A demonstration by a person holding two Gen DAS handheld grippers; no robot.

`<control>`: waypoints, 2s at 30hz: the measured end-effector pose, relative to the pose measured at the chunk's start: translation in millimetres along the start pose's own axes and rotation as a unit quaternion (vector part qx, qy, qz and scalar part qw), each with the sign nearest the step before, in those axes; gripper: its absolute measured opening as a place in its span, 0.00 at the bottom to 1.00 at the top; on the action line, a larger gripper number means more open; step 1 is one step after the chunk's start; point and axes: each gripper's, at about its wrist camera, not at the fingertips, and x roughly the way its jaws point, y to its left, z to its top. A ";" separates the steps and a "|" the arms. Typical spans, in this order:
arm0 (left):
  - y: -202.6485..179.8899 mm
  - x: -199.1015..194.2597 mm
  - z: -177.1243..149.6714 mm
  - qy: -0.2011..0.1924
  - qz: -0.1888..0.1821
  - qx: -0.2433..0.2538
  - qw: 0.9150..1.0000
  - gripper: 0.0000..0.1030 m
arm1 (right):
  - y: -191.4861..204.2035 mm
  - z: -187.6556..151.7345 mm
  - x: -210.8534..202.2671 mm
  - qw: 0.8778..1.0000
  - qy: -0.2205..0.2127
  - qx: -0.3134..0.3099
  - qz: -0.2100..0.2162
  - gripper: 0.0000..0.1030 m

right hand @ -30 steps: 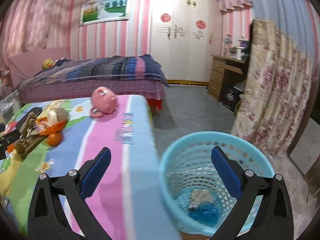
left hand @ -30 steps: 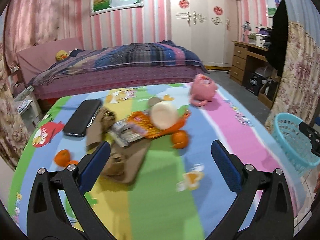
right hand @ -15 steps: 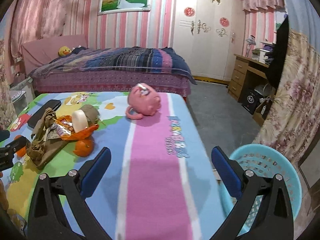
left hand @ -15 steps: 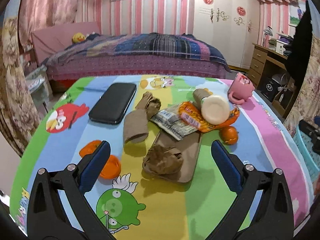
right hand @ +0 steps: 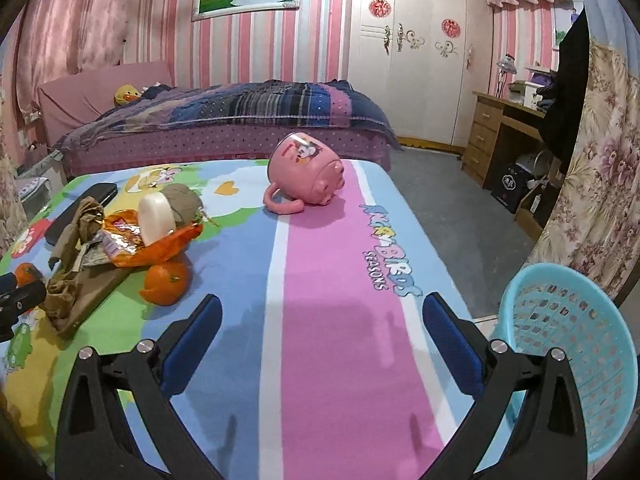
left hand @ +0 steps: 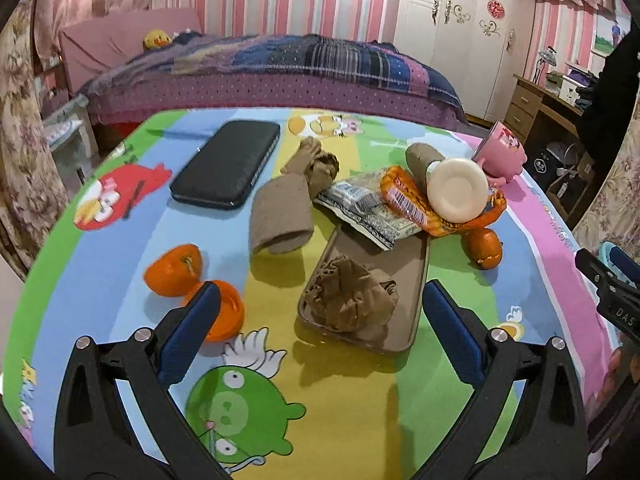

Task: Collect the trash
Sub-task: 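Move both tools back over the table toward the brown paper bag, then grasp the crumpled brown paper bag with the left tool while the right tool grasps an orange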

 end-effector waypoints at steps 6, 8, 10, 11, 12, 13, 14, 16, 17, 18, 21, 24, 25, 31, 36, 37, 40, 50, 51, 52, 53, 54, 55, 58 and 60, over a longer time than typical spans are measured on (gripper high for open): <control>3.7 10.0 0.6 0.016 -0.014 -0.014 1.000 0.85 | 1.8 2.5 8.1 1.000 0.004 -0.003 0.002 0.95; 0.1 12.7 0.0 0.024 -0.020 -0.009 0.999 0.78 | 2.1 2.1 9.4 1.000 0.010 0.001 0.010 0.95; -5.7 16.3 -0.7 0.031 -0.025 0.002 0.999 0.62 | 4.1 2.5 9.9 1.000 0.011 -0.003 0.013 0.95; -7.6 17.3 -0.2 0.033 -0.032 0.006 0.999 0.57 | 5.4 2.8 9.6 1.000 0.011 -0.003 0.014 0.95; -10.5 16.8 1.0 0.032 -0.044 0.009 0.998 0.48 | 6.8 2.7 9.6 1.000 0.012 -0.003 0.016 0.95; -12.7 15.5 1.8 0.031 -0.046 0.012 0.998 0.47 | 7.9 3.0 8.9 1.000 0.012 0.000 0.021 0.95; -14.4 13.7 2.3 0.026 -0.043 0.015 0.999 0.47 | 9.3 3.1 8.3 1.000 0.013 0.002 0.026 0.95; -19.3 8.3 5.1 0.013 -0.036 0.026 0.999 0.46 | 13.4 2.7 8.3 0.999 0.014 0.004 0.032 0.95; -20.1 5.9 7.0 0.008 -0.037 0.028 0.999 0.46 | 16.6 2.5 8.4 0.999 0.016 0.005 0.036 0.95; -21.4 1.9 10.6 -0.001 -0.036 0.031 0.999 0.46 | 19.0 2.6 8.4 0.999 0.017 0.004 0.039 0.95; -18.4 -4.8 20.4 -0.025 -0.014 0.038 0.999 0.46 | 34.8 0.7 9.7 0.999 0.021 -0.013 0.045 0.95; -5.4 -9.3 29.2 -0.044 0.009 0.030 0.999 0.46 | 48.0 -1.4 14.3 0.998 0.028 -0.031 0.052 0.95; -0.8 -9.5 31.2 -0.045 0.013 0.026 0.999 0.46 | 53.2 -1.6 15.8 0.997 0.032 -0.038 0.055 0.95; 28.3 -9.2 40.8 -0.052 0.046 0.004 0.998 0.46 | 72.3 5.5 20.8 0.995 0.036 -0.053 0.081 0.95; 46.9 -11.4 46.6 -0.054 0.042 -0.029 0.997 0.46 | 88.3 16.3 39.3 0.993 0.050 -0.049 0.097 0.94; 47.6 -11.4 47.1 -0.056 0.046 -0.028 0.997 0.46 | 93.3 16.6 43.4 0.992 0.054 -0.056 0.097 0.93; 50.3 -10.4 48.1 -0.054 0.042 -0.034 0.997 0.46 | 106.5 14.7 56.9 0.988 0.080 -0.084 0.099 0.70; 37.0 -7.2 54.4 -0.051 0.023 -0.044 0.997 0.46 | 101.2 12.8 55.5 0.985 0.081 -0.073 0.133 0.32; 32.5 -8.5 55.4 -0.052 0.017 -0.044 0.998 0.46 | 99.2 12.3 53.0 0.986 0.077 -0.076 0.130 0.32; 29.2 -9.7 56.0 -0.053 0.015 -0.044 0.998 0.46 | 95.0 11.8 48.0 0.986 0.069 -0.082 0.124 0.31; 25.1 -11.1 56.8 -0.054 0.012 -0.043 0.998 0.46 | 88.7 11.5 42.9 0.987 0.063 -0.086 0.117 0.30; 21.2 -12.1 57.8 -0.055 0.007 -0.044 0.997 0.46 | 80.1 11.9 38.5 0.989 0.059 -0.083 0.110 0.29; 17.9 -12.7 59.0 -0.056 0.003 -0.045 0.997 0.46 | 71.4 13.1 34.6 0.990 0.057 -0.078 0.104 0.29; 1.9 -17.0 61.7 -0.061 -0.012 -0.044 0.997 0.46 | 44.5 17.4 21.4 0.993 0.049 -0.069 0.081 0.28; -12.5 -23.0 61.9 -0.069 -0.020 -0.031 0.997 0.46 | 30.8 20.3 12.3 0.994 0.042 -0.071 0.067 0.28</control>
